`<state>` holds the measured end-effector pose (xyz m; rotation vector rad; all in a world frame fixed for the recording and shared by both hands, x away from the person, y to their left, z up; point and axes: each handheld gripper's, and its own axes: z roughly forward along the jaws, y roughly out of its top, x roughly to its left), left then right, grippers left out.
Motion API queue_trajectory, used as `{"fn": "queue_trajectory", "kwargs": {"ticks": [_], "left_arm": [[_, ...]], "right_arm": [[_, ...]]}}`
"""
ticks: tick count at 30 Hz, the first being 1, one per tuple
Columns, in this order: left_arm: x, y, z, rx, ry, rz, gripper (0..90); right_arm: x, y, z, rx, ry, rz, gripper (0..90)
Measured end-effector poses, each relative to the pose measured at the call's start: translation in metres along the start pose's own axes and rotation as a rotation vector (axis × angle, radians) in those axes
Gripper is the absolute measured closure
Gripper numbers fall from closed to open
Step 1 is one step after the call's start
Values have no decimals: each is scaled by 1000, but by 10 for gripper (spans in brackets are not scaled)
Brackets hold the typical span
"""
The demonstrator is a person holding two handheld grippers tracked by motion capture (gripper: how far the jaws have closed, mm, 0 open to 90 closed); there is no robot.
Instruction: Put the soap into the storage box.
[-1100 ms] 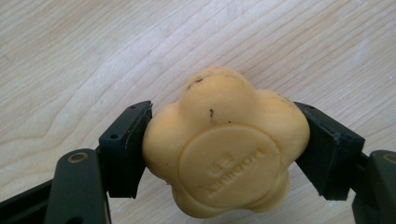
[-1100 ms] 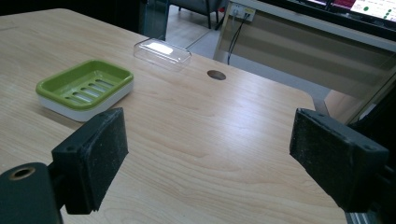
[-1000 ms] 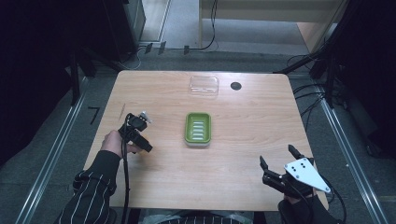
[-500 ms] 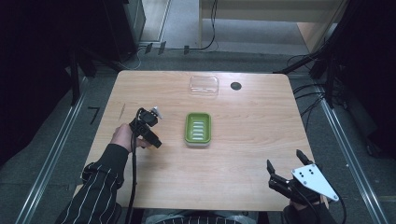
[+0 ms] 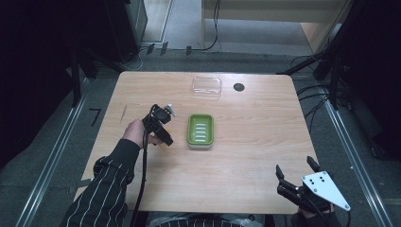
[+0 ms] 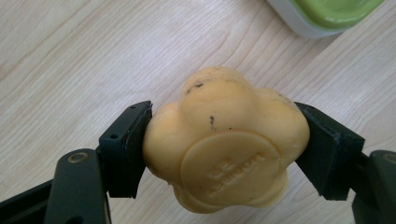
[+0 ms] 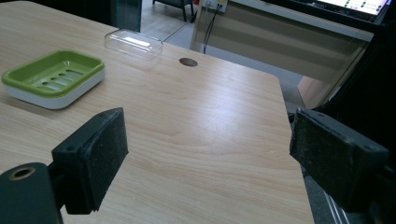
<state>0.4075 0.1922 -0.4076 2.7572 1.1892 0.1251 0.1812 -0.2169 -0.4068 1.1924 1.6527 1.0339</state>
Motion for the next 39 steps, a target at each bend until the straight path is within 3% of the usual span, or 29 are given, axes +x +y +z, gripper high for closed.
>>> {"fn": "queue_trajectory", "kwargs": {"ticks": [18,30,39], "left_arm": [[-13,29,-4,-22,-10,67,265],[-27,55,-4,-29,-17,139,265],[-36,69,-2,-47,-26,160,265]], "right_arm": [[-6,-6,-12,12,-48,13,120],[-9,-10,-20,17,-76,24,120],[-10,-11,-23,20,-86,27,120]]}}
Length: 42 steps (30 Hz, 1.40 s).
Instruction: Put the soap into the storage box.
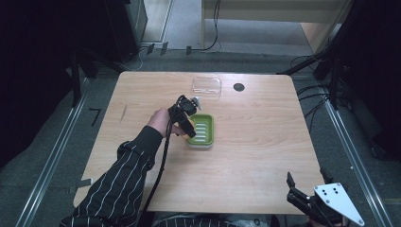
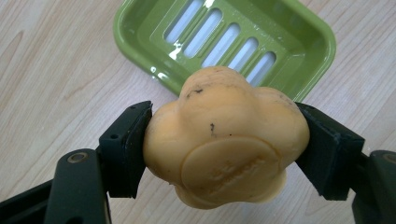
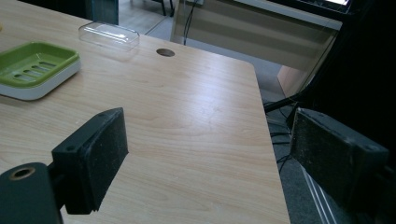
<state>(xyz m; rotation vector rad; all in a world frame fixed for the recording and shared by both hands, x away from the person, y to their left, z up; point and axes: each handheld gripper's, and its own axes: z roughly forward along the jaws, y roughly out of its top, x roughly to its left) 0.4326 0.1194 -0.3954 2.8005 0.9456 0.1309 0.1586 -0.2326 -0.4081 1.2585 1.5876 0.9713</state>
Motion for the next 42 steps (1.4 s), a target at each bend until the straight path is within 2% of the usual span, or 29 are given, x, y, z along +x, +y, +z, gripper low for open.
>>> {"fn": "queue_trajectory", "kwargs": {"ticks": [16,26,36,42], "left_arm": [[-4,18,7,6,-14,29,265],[-6,32,17,23,-24,49,265],[-5,37,28,32,-25,43,265],[-3,37,33,29,-27,24,265]], "right_arm": [[1,1,0,-2,2,-1,120],[1,1,1,-4,6,-1,120],[1,1,2,-5,11,-3,120],[1,2,2,-6,12,-5,120]]}}
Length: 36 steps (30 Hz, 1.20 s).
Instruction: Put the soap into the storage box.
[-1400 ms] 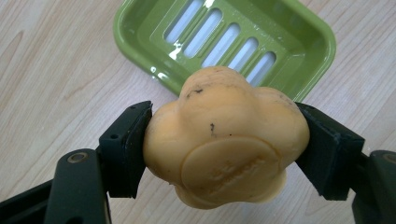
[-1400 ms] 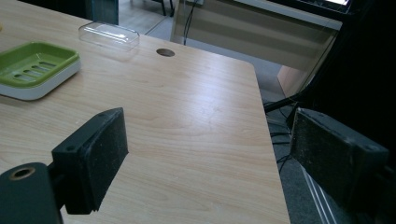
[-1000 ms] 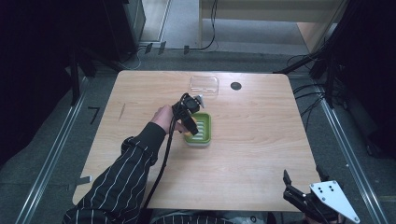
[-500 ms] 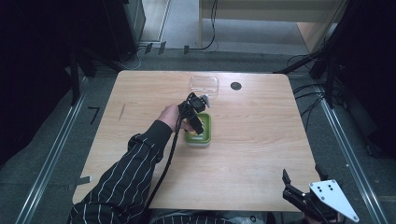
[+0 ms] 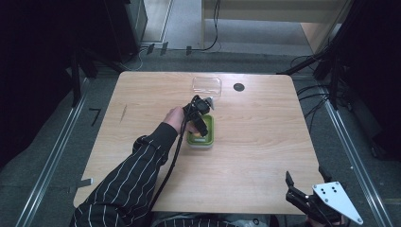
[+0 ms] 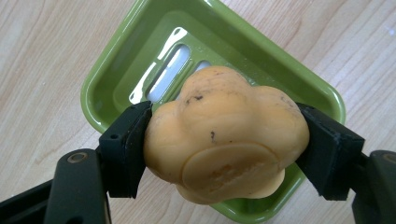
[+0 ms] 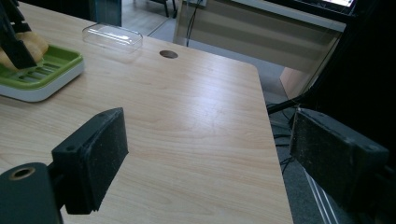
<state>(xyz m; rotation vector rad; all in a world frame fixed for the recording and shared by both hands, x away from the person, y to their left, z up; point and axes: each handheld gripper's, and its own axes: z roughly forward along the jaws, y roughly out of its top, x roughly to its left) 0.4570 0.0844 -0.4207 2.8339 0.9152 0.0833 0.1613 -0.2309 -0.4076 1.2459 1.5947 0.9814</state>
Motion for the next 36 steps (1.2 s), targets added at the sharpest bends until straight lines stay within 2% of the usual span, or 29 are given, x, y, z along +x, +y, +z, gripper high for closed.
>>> {"fn": "queue_trajectory", "kwargs": {"ticks": [10,21,31,33,36], "left_arm": [[0,3,11,9,8,-10,264],[3,2,17,-7,11,-68,262],[1,4,22,-14,21,-89,258],[2,4,19,-25,27,-85,246],[3,4,12,-40,25,-80,175]], "right_arm": [[0,0,1,0,4,0,120],[0,1,1,0,6,3,120],[1,1,2,-2,8,1,120],[1,1,2,-2,8,1,120],[1,1,2,-3,8,1,120]]}}
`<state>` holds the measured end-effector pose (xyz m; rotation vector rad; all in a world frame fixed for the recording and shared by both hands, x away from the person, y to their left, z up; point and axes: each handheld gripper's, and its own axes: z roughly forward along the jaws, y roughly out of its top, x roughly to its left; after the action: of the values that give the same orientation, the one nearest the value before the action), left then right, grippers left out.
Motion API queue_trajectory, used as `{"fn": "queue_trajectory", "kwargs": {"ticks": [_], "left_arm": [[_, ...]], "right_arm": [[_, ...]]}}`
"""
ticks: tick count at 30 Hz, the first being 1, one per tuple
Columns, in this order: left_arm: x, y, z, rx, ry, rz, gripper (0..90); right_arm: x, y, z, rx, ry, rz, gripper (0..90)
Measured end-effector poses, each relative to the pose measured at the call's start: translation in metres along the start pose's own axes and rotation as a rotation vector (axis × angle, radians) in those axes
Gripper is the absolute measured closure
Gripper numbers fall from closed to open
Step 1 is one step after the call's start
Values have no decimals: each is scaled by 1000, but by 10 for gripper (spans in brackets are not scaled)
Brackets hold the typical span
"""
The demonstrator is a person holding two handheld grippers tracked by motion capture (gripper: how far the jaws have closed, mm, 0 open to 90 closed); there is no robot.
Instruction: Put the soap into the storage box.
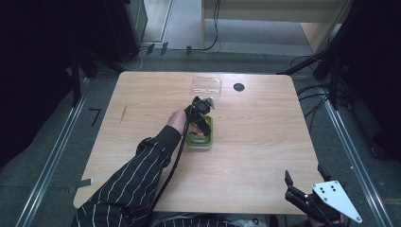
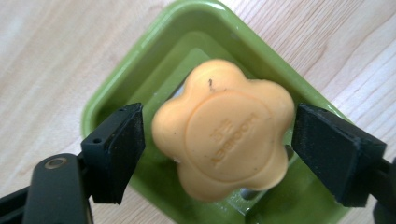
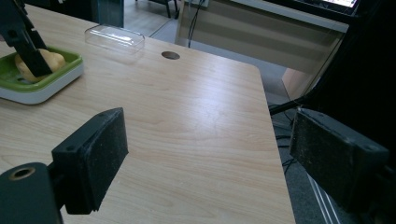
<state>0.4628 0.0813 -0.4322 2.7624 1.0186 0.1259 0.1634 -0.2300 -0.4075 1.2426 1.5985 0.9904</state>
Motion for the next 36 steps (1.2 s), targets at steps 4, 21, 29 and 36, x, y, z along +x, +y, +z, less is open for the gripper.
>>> {"fn": "queue_trajectory", "kwargs": {"ticks": [4,21,29,36], "left_arm": [[1,-2,-8,-16,3,-2,142],[10,-40,-27,-10,22,-38,108],[16,-63,-34,5,35,-73,88],[19,-78,-38,16,45,-91,72]], "right_arm": [[0,0,0,-2,1,2,120],[6,6,11,-12,43,-11,120],[10,9,18,-19,72,-17,120],[13,11,23,-23,87,-24,120]]}}
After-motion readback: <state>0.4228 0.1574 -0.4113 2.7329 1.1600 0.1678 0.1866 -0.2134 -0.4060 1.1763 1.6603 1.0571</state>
